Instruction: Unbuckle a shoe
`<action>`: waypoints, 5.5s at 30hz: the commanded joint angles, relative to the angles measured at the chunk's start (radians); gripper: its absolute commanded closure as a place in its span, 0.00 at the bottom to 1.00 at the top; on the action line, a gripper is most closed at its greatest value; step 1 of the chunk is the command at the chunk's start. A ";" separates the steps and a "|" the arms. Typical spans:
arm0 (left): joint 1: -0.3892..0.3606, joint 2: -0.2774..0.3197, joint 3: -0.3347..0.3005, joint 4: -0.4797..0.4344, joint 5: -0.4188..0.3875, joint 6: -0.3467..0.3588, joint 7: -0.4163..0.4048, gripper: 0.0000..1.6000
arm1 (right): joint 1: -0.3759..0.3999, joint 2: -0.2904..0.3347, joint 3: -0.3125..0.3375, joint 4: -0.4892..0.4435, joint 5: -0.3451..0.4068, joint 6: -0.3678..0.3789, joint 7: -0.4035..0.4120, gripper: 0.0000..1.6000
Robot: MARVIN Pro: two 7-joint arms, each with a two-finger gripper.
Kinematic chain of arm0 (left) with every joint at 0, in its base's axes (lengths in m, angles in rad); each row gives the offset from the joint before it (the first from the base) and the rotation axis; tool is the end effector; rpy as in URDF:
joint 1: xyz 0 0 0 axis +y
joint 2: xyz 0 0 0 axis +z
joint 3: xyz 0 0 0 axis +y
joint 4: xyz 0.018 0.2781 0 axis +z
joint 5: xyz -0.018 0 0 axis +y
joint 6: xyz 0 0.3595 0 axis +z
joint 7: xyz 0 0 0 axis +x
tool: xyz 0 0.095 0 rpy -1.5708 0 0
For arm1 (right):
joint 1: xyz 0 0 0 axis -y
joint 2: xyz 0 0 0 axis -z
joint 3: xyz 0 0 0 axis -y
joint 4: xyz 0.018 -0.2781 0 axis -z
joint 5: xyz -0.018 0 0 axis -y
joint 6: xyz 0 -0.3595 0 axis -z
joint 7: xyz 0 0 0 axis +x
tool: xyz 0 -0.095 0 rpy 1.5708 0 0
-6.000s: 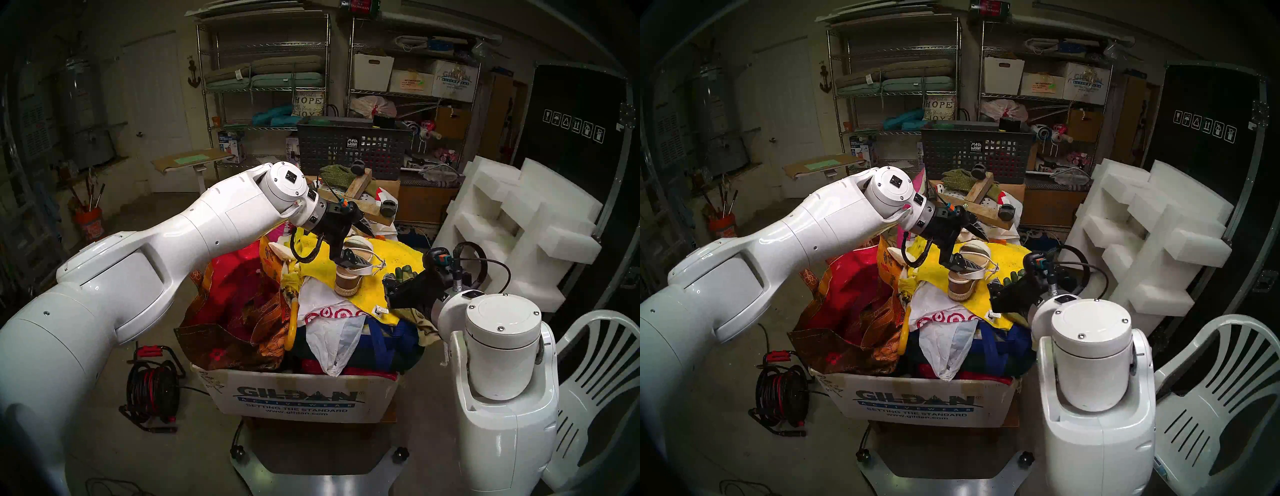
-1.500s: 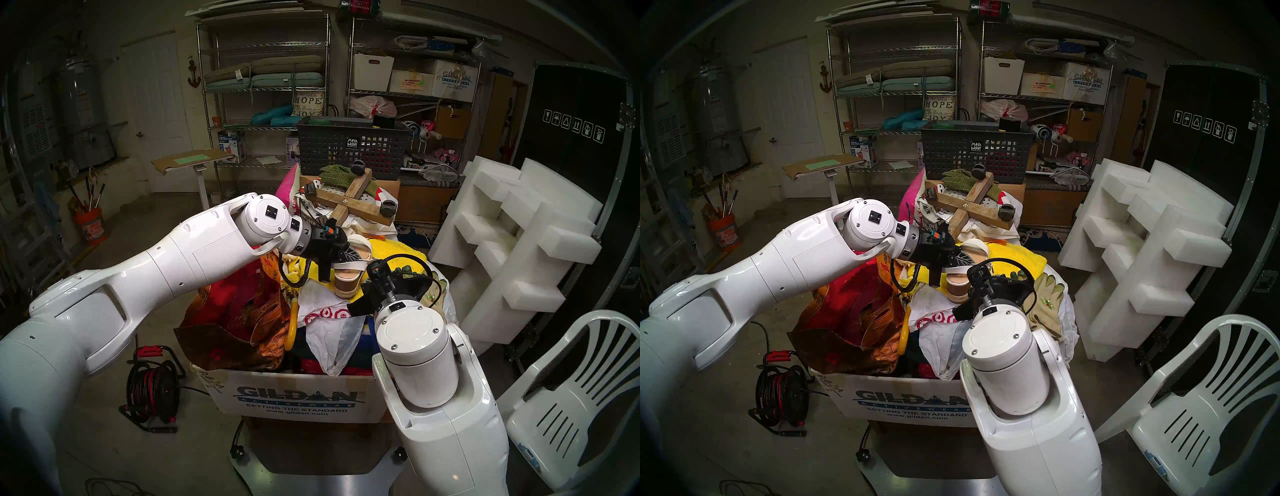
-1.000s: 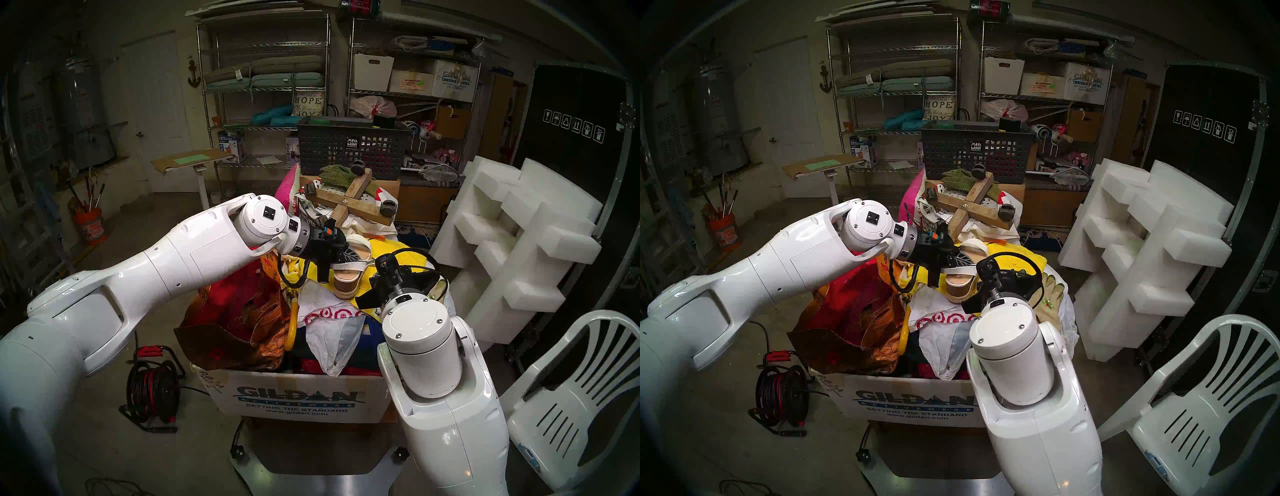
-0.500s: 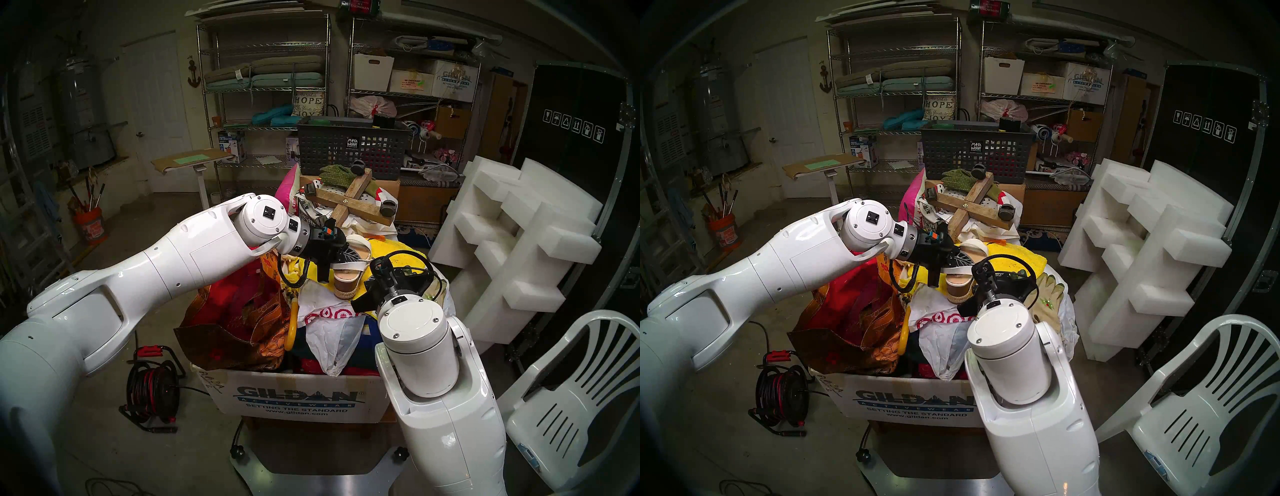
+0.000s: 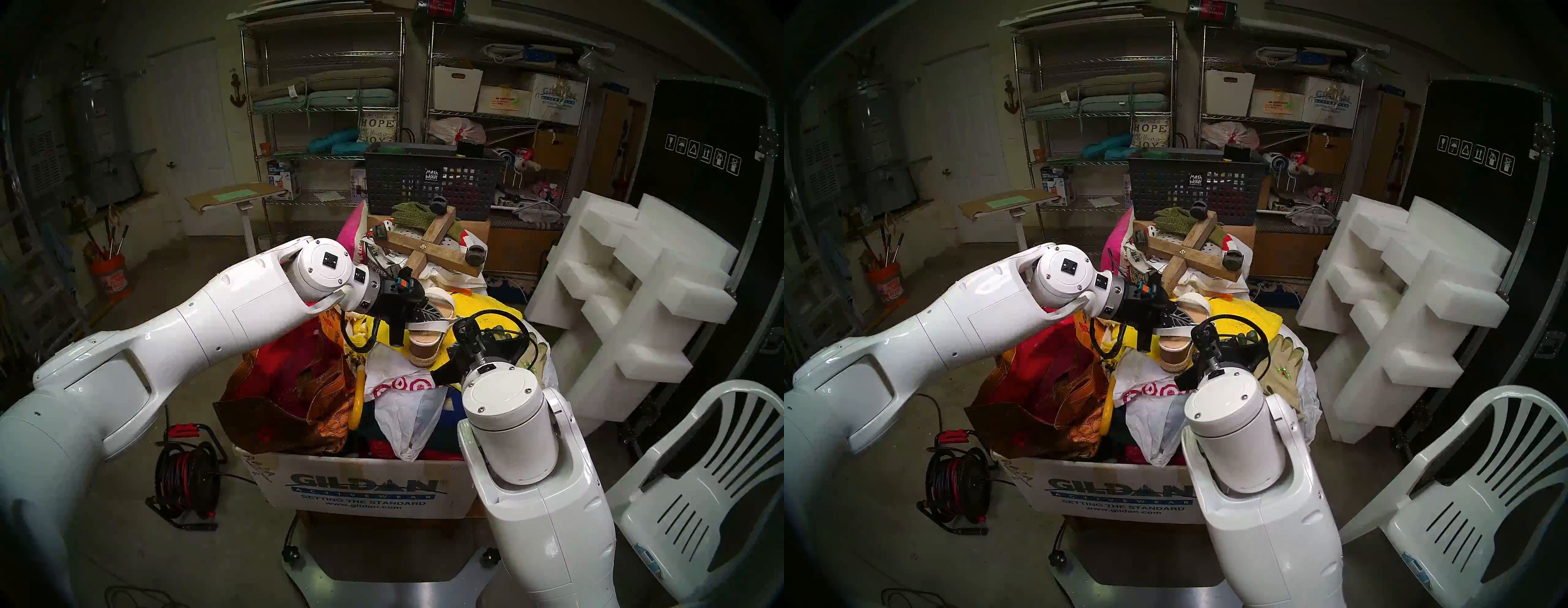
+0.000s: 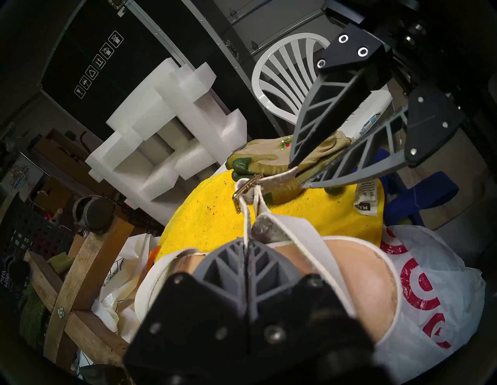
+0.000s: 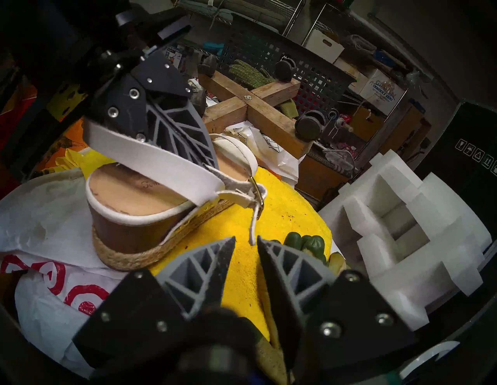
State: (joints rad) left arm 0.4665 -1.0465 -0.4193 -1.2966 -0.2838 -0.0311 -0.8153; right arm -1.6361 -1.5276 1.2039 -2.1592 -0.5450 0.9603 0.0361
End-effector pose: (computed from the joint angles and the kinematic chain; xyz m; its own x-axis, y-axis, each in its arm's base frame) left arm 0.5393 -0.1661 -0.1440 -0.5207 -0.5497 0.6532 -0.8181 0.1025 -0.5659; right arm 0.3873 0.1070 -0.1505 0.3301 0.4612 0.8236 0.1027 -0.8849 0.4543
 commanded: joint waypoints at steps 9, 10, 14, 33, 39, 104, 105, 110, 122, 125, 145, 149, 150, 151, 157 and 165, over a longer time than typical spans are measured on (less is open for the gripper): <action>-0.016 0.007 -0.014 -0.014 -0.006 0.005 -0.001 1.00 | 0.027 -0.015 0.003 0.009 0.024 0.000 -0.023 0.54; -0.016 0.007 -0.014 -0.014 -0.006 0.005 -0.001 1.00 | 0.027 -0.015 0.003 0.009 0.024 0.000 -0.023 0.54; -0.015 0.008 -0.013 -0.014 -0.007 0.005 0.000 1.00 | 0.030 -0.018 0.006 0.013 0.025 0.000 -0.026 0.54; -0.017 0.002 -0.008 -0.004 -0.008 0.001 0.001 1.00 | 0.064 -0.024 0.018 0.029 0.021 0.000 -0.014 0.53; -0.018 0.002 -0.007 -0.003 -0.007 0.001 0.001 1.00 | 0.071 -0.024 0.016 0.034 0.015 0.000 0.000 0.53; -0.064 -0.033 -0.002 0.033 0.039 -0.069 0.014 0.38 | 0.084 -0.037 -0.005 0.030 -0.052 0.000 0.037 1.00; -0.065 -0.035 -0.003 0.035 0.041 -0.071 0.014 0.37 | 0.084 -0.037 -0.005 0.030 -0.052 0.000 0.038 1.00; -0.065 -0.041 -0.006 0.039 0.060 -0.089 0.030 0.40 | 0.081 -0.036 -0.001 0.029 -0.054 0.000 0.041 1.00; -0.081 -0.073 -0.006 0.072 0.060 -0.132 -0.008 0.49 | 0.076 -0.036 0.006 0.021 -0.061 0.000 0.058 1.00; -0.079 -0.079 -0.005 0.075 0.060 -0.144 -0.013 0.49 | 0.075 -0.036 0.007 0.020 -0.064 0.000 0.064 1.00; -0.079 -0.097 -0.007 0.094 0.068 -0.173 -0.025 0.47 | 0.080 -0.037 0.005 0.020 -0.077 0.000 0.086 1.00; -0.079 -0.093 -0.006 0.092 0.067 -0.172 -0.025 0.55 | 0.081 -0.036 0.002 0.021 -0.075 0.000 0.082 1.00; -0.078 -0.091 -0.006 0.091 0.067 -0.172 -0.026 0.56 | 0.081 -0.036 0.002 0.022 -0.074 0.000 0.081 1.00; -0.077 -0.089 -0.006 0.090 0.066 -0.172 -0.026 0.57 | 0.081 -0.036 0.001 0.022 -0.073 0.000 0.079 1.00; -0.074 -0.083 -0.005 0.088 0.063 -0.175 -0.031 0.55 | 0.083 -0.036 -0.001 0.025 -0.065 0.000 0.072 1.00; -0.073 -0.074 -0.004 0.084 0.060 -0.177 -0.035 0.30 | 0.079 -0.036 0.001 0.026 -0.067 0.000 0.069 1.00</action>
State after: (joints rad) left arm 0.4097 -1.1309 -0.4101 -1.2024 -0.2177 -0.2061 -0.8465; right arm -1.5655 -1.5583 1.2062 -2.1147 -0.6055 0.9604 0.1091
